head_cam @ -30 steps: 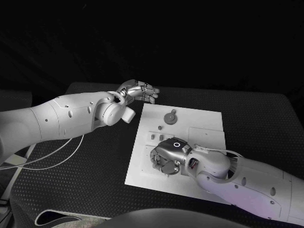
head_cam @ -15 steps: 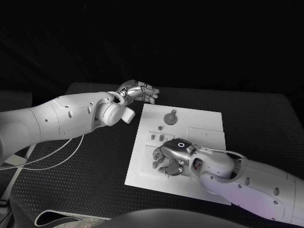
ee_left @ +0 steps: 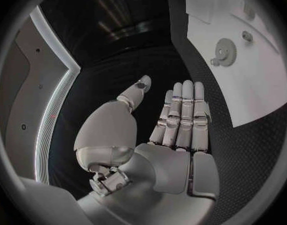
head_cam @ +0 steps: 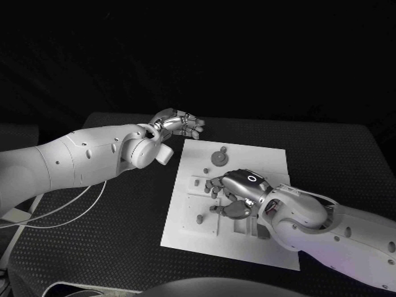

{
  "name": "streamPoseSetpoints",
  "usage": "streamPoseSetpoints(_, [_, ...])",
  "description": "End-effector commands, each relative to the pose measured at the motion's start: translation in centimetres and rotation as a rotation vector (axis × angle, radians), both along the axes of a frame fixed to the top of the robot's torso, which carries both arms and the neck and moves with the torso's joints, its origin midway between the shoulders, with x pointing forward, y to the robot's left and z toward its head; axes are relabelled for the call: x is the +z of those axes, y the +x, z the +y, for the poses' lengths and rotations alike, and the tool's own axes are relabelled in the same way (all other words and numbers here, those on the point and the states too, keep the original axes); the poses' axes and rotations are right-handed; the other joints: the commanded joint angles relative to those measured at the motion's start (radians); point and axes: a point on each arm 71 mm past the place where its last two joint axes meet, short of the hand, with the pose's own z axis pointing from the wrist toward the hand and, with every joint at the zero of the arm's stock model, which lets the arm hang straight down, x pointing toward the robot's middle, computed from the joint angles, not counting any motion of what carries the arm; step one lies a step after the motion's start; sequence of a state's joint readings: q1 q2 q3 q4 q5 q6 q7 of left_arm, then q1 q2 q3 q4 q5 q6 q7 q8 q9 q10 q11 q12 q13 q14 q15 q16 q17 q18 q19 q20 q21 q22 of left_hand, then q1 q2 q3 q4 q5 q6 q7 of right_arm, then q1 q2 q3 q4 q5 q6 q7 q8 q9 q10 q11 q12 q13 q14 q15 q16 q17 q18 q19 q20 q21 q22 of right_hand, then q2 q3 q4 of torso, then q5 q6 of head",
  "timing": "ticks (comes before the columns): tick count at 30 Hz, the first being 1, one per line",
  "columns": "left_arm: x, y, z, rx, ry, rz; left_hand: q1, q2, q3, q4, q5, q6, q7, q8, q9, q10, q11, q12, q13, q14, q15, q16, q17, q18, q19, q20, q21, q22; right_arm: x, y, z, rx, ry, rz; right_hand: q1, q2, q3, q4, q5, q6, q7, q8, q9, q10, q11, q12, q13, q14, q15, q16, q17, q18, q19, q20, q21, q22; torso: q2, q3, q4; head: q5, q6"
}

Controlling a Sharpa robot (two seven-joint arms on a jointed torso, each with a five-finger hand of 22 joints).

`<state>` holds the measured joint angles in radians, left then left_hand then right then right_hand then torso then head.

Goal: Assemble the parts on the task board

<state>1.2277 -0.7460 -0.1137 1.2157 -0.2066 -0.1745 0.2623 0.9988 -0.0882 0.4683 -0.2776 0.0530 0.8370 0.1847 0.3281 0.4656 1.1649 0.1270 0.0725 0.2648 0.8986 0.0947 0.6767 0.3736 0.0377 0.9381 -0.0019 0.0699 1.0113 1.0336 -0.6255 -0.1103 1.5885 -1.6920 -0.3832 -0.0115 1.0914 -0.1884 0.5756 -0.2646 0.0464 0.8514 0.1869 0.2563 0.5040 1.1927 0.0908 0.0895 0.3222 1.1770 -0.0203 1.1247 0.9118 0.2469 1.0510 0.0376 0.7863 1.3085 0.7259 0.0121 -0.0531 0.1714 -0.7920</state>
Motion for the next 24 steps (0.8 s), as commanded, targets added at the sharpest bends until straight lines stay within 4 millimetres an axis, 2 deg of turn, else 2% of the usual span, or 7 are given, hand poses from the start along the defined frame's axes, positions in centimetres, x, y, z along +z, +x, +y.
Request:
streamPoseSetpoints(1, [0.1, 0.1, -0.2, -0.013, -0.012, -0.005, -0.001, 0.008, -0.006, 0.001, -0.002, -0.006, -0.001, 0.007, -0.001, 0.0, -0.004, -0.001, -0.001, 0.001, 0.005, -0.005, 0.001, -0.001, -0.003, 0.002, 0.0, -0.001, 1.3, 0.8, -1.2, -0.064, 0.104, 0.063, 0.003, 0.016, 0.006, -0.001, 0.003, 0.014, -0.005, 0.007, 0.0, 0.028, -0.009, 0.014, 0.009, 0.007, -0.009, 0.008, 0.001, 0.015, 0.011, -0.003, 0.006, 0.019, -0.003, -0.0008, -0.003, -0.011, 0.019])
streamPoseSetpoints(5, [0.1, 0.4, 0.0, -0.005, -0.009, -0.009, -0.001, 0.009, -0.007, 0.001, -0.002, -0.006, -0.001, 0.007, -0.001, 0.0, -0.004, -0.001, -0.002, 0.001, 0.005, -0.006, 0.002, -0.001, -0.003, 0.002, 0.0, -0.001, 2.4, 3.1, -4.1, -0.174, 0.096, 0.182, -0.007, 0.036, -0.001, -0.001, 0.003, 0.023, -0.017, 0.013, 0.0, 0.091, -0.027, 0.058, 0.048, 0.01, -0.026, 0.007, -0.001, 0.015, 0.011, -0.005, 0.009, 0.019, -0.008, 0.0, -0.0068, -0.021, 0.038])
streamPoseSetpoints(7, [0.0, 0.5, 0.1, 0.0, -0.007, -0.012, -0.002, 0.009, -0.007, 0.001, -0.002, -0.006, -0.001, 0.007, -0.001, 0.0, -0.004, -0.001, -0.002, 0.001, 0.005, -0.006, 0.002, -0.001, -0.003, 0.002, 0.0, -0.001, 2.8, 4.1, -5.9, -0.227, 0.066, 0.237, -0.018, 0.045, -0.015, 0.001, 0.004, 0.042, -0.037, 0.026, 0.007, 0.161, -0.051, 0.131, 0.119, 0.014, -0.049, 0.007, -0.001, 0.015, 0.015, -0.005, 0.011, 0.017, -0.014, -0.0006, -0.0105, -0.025, 0.048])
streamPoseSetpoints(11, [-0.1, 0.8, 0.3, 0.01, -0.003, -0.015, -0.002, 0.01, -0.007, 0.002, -0.002, -0.006, -0.001, 0.007, -0.001, 0.001, -0.004, 0.0, -0.002, 0.001, 0.005, -0.006, 0.003, -0.001, -0.003, 0.002, 0.0, -0.001, 3.4, 5.5, -9.1, -0.317, 0.037, 0.302, -0.041, 0.067, -0.041, 0.006, 0.006, 0.074, -0.074, 0.051, 0.04, 0.095, -0.086, 0.44, 0.494, 0.051, -0.08, 0.064, 0.028, 0.015, 0.047, -0.022, 0.026, 0.018, -0.02, -0.0023, -0.0163, -0.031, 0.056])
streamPoseSetpoints(15, [-0.1, 0.9, 0.5, 0.017, -0.004, -0.013, -0.003, 0.01, -0.007, 0.002, -0.002, -0.005, -0.001, 0.008, -0.001, 0.001, -0.004, 0.0, -0.001, 0.001, 0.005, -0.006, 0.003, -0.001, -0.003, 0.002, 0.0, -0.001, 3.2, 6.0, -12.0, -0.412, 0.01, 0.385, -0.087, 0.06, -0.036, 0.04, 0.001, 0.092, -0.08, 0.067, 0.078, -0.01, -0.094, 0.706, 0.778, 0.068, -0.09, 0.156, 0.078, 0.015, 0.08, -0.046, 0.066, 0.023, -0.026, -0.0029, -0.0202, -0.034, 0.059])
streamPoseSetpoints(20, [-0.1, 0.9, 0.6, 0.015, -0.005, -0.014, -0.003, 0.011, -0.007, 0.002, -0.002, -0.005, -0.001, 0.008, -0.001, 0.001, -0.004, 0.0, -0.001, 0.001, 0.005, -0.007, 0.003, -0.001, -0.003, 0.002, 0.0, -0.001, 2.5, 5.7, -14.1, -0.465, -0.073, 0.469, -0.127, 0.06, -0.034, 0.069, 0.002, 0.098, -0.082, 0.072, 0.1, -0.011, -0.1, 0.796, 0.849, 0.078, -0.095, 0.211, 0.105, 0.015, 0.095, -0.058, 0.094, 0.023, -0.031, -0.0018, -0.022, -0.05, 0.058])
streamPoseSetpoints(24, [-0.1, 0.8, 0.6, 0.014, -0.006, -0.013, -0.003, 0.011, -0.007, 0.002, -0.002, -0.005, -0.001, 0.008, -0.002, 0.002, -0.004, 0.0, -0.001, 0.002, 0.005, -0.007, 0.004, -0.001, -0.003, 0.002, 0.0, -0.002, 1.5, 4.8, -15.8, -0.499, -0.166, 0.538, -0.212, 0.071, -0.04, 0.134, 0.003, 0.12, -0.094, 0.082, 0.118, 0.009, -0.111, 0.872, 0.897, 0.125, -0.106, 0.266, 0.171, 0.015, 0.117, -0.074, 0.116, 0.022, -0.033, -0.0015, -0.0221, -0.06, 0.055])
